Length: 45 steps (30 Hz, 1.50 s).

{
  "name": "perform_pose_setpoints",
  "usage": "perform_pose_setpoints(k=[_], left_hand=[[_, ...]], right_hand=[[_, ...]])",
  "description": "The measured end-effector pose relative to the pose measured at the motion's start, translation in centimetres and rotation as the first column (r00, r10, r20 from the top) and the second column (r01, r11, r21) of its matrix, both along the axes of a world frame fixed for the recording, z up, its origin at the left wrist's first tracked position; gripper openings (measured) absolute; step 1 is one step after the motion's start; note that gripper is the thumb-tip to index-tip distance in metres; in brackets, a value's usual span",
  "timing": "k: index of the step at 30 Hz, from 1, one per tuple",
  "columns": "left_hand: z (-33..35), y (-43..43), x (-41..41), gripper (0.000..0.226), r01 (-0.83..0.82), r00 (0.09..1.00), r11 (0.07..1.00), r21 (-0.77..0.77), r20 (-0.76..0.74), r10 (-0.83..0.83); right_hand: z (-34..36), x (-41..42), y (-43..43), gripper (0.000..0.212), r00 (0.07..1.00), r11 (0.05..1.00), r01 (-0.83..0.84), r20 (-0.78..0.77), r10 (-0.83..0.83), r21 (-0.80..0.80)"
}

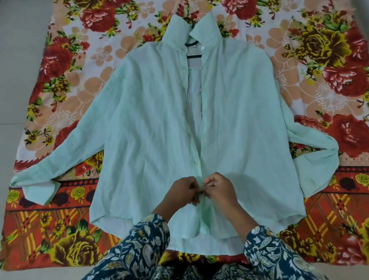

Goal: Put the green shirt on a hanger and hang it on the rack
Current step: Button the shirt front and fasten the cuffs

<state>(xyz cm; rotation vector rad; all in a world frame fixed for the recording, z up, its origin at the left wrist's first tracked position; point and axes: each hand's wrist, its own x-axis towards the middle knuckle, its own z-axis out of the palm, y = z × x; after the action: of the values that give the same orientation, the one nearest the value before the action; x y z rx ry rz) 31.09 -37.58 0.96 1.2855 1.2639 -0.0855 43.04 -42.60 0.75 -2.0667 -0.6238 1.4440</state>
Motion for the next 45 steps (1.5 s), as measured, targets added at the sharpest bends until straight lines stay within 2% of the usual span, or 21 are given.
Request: perform_pose_setpoints(k=[4,6,8,11,14,16,18,21,22,24,26,28,30,33,35,37,40,43,45], left_hand=[[-0.3,0.7,-1.0,0.021,-0.024,0.992,0.998,-0.062,0.121,0.031],[-0.5,0.9,-1.0,0.021,0.004,0.996,0.996,-0.09,0.091,0.005],[-0.7,1.3,-0.9,0.02,0.08,0.996,0.994,-0.078,-0.028,-0.082],[-0.7,2.2,0.3,0.025,0.218,0.935,0.96,0.173,-0.319,-0.155],[-0.8,3.0,2.7,0.031,0.331,0.884,0.866,0.376,-0.446,-0.144],[-1.4,3.4,4.0,0.034,0.403,0.841,0.839,0.365,-0.509,-0.183],[-2.1,4.0,4.4,0.031,0.362,0.834,0.873,0.327,-0.531,-0.147],[-3.1,4.9,3.4,0.011,0.073,0.919,0.957,0.281,-0.391,0.044],[-3.3,5.1,2.8,0.016,-0.035,0.938,0.968,0.248,-0.325,0.117],[-3.5,5.3,1.6,0.027,-0.262,0.939,0.956,0.132,-0.195,0.284],[-3.3,5.4,0.4,0.025,-0.408,0.908,0.913,0.011,-0.105,0.407],[-3.0,5.6,-0.3,0.022,-0.435,0.9,0.896,-0.085,-0.051,0.433],[-2.5,5.8,-0.5,0.019,-0.437,0.898,0.889,-0.135,-0.007,0.44],[-2.1,5.9,-0.2,0.015,-0.417,0.906,0.899,-0.136,0.016,0.423],[-1.8,5.9,0.0,0.018,-0.387,0.919,0.914,-0.121,0.028,0.393],[-1.6,5.8,0.2,0.023,-0.363,0.93,0.928,-0.088,0.029,0.367],[-1.6,5.6,0.6,0.014,-0.335,0.942,0.942,-0.026,0.014,0.336],[-0.9,5.5,0.8,0.01,-0.317,0.947,0.947,-0.053,0.028,0.319],[-0.5,5.6,0.7,0.023,-0.317,0.945,0.942,-0.109,0.055,0.324]], right_hand=[[-0.2,0.0,0.4,0.028,0.997,0.997,0.068,0.047,-0.066,-0.045],[-0.4,0.5,0.7,0.029,0.994,0.995,0.072,0.083,-0.066,-0.074],[-0.6,1.2,1.1,0.029,0.995,0.995,0.054,0.087,-0.046,-0.089],[-0.7,2.1,2.4,0.025,0.994,0.996,0.064,0.092,-0.059,-0.055],[-1.0,2.0,4.1,0.019,0.997,0.998,0.062,0.046,-0.06,-0.029],[-1.7,1.8,5.1,0.016,0.998,0.999,0.008,0.07,-0.005,-0.045],[-2.5,1.8,5.8,0.015,0.994,0.997,-0.036,0.1,0.043,-0.071],[-3.4,1.4,6.4,0.017,0.977,0.985,-0.136,0.149,0.15,-0.102],[-3.5,1.2,6.5,0.017,0.965,0.978,-0.178,0.176,0.196,-0.112],[-3.6,0.5,6.8,0.011,0.934,0.963,-0.242,0.238,0.265,-0.121],[-3.7,-0.2,7.0,0.005,0.895,0.946,-0.294,0.306,0.323,-0.137],[-3.9,-0.5,7.3,0.01,0.879,0.944,-0.295,0.345,0.328,-0.146],[-3.8,-0.3,7.4,0.014,0.92,0.973,-0.195,0.32,0.225,-0.123],[-3.3,0.0,7.5,0.012,0.988,1.0,-0.021,0.154,0.023,-0.016],[-2.7,0.0,7.7,0.019,0.997,0.999,0.03,0.064,-0.032,0.024],[-2.0,-0.1,8.1,0.029,0.999,1.0,0.008,0.04,-0.009,0.017],[-1.7,-0.1,8.6,0.031,0.998,0.999,-0.042,0.045,0.042,0.01],[-1.5,0.1,8.6,0.024,0.995,0.998,-0.066,0.075,0.066,-0.006],[-1.3,0.3,8.4,0.014,0.99,0.997,-0.082,0.118,0.081,0.006]])
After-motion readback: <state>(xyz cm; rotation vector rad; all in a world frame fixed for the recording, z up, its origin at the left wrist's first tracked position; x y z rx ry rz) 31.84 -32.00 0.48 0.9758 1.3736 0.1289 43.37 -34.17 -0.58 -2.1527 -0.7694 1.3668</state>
